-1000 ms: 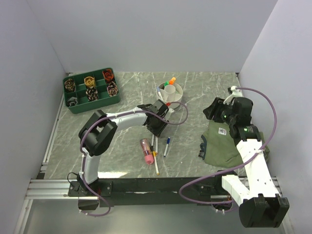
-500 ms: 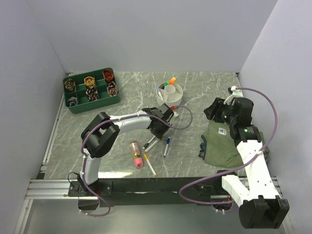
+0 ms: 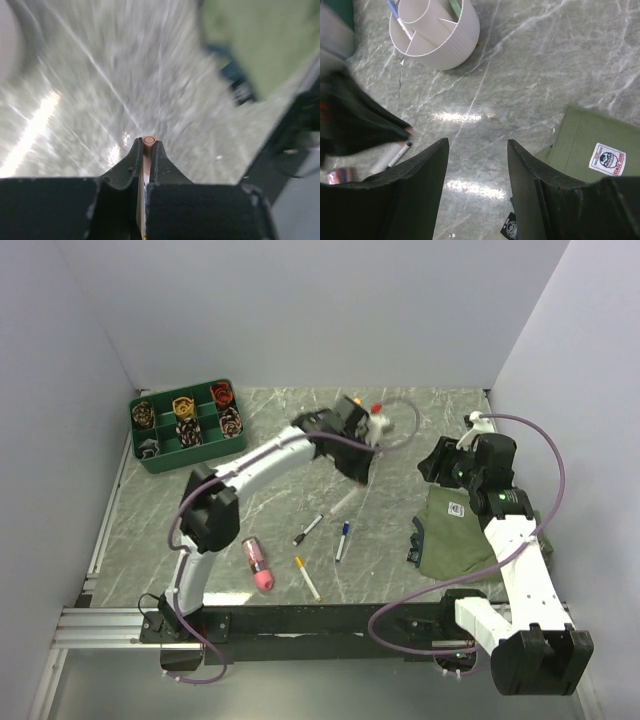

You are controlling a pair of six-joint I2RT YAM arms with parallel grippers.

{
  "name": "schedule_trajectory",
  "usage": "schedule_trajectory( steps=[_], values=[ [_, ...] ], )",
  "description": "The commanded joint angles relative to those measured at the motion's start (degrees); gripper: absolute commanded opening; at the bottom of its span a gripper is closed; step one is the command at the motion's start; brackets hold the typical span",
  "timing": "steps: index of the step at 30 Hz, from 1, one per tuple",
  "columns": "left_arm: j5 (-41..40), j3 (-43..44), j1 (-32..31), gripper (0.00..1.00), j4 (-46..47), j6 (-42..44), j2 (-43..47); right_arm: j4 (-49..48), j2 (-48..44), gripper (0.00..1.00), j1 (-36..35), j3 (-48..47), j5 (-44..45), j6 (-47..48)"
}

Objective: Sort the stationery into containers
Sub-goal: Pick up the pen from the center of the board, then place the pen in the storage box.

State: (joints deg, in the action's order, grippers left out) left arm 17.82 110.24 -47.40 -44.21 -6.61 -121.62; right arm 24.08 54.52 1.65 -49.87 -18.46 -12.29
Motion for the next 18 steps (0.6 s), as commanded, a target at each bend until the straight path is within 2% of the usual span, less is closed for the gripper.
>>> schedule_trajectory(
  steps=[1, 3, 5, 6, 7, 10, 12, 14, 18],
  values=[
    [13.1, 7.4, 6.2, 0.01, -1.3, 2.0, 6.7, -0.8, 1.1, 0.58, -0.2, -5.0, 1.8, 1.3],
    [19.5, 7.0, 9.5, 0.01, 2.5, 3.4, 8.3, -0.6, 1.5, 0.58, -0.2, -5.6, 2.3, 1.6],
    [24.5, -1.2, 13.3, 0.01, 16.5, 5.2, 13.1, -0.5, 2.0, 0.58, -0.2, -5.9, 2.6, 1.5],
    [28.1, -5.7, 14.4, 0.01, 24.7, 5.4, 15.3, -0.4, 2.3, 0.58, -0.1, -6.2, 2.6, 1.6],
    [29.5, -15.0, 15.6, 0.01, 40.0, 5.9, 19.4, -0.3, 2.3, 0.58, -0.2, -6.5, 2.6, 1.7],
    [31.4, -26.5, 18.2, 0.01, 64.8, 11.3, 22.0, 0.0, 3.7, 0.58, -0.1, -7.8, 2.8, 3.1],
    [31.2, -27.3, 19.4, 0.01, 71.2, 13.2, 18.6, 0.4, 5.1, 0.58, -0.1, -9.0, 3.5, 4.8],
    [31.0, -25.1, 20.9, 0.01, 77.5, 11.0, 15.2, 0.7, 6.5, 0.58, -0.1, -10.2, 4.4, 6.2],
    [29.9, -19.5, 22.7, 0.01, 89.0, 0.2, 6.9, 1.5, 8.6, 0.58, -0.1, -12.2, 5.4, 8.2]
  ],
)
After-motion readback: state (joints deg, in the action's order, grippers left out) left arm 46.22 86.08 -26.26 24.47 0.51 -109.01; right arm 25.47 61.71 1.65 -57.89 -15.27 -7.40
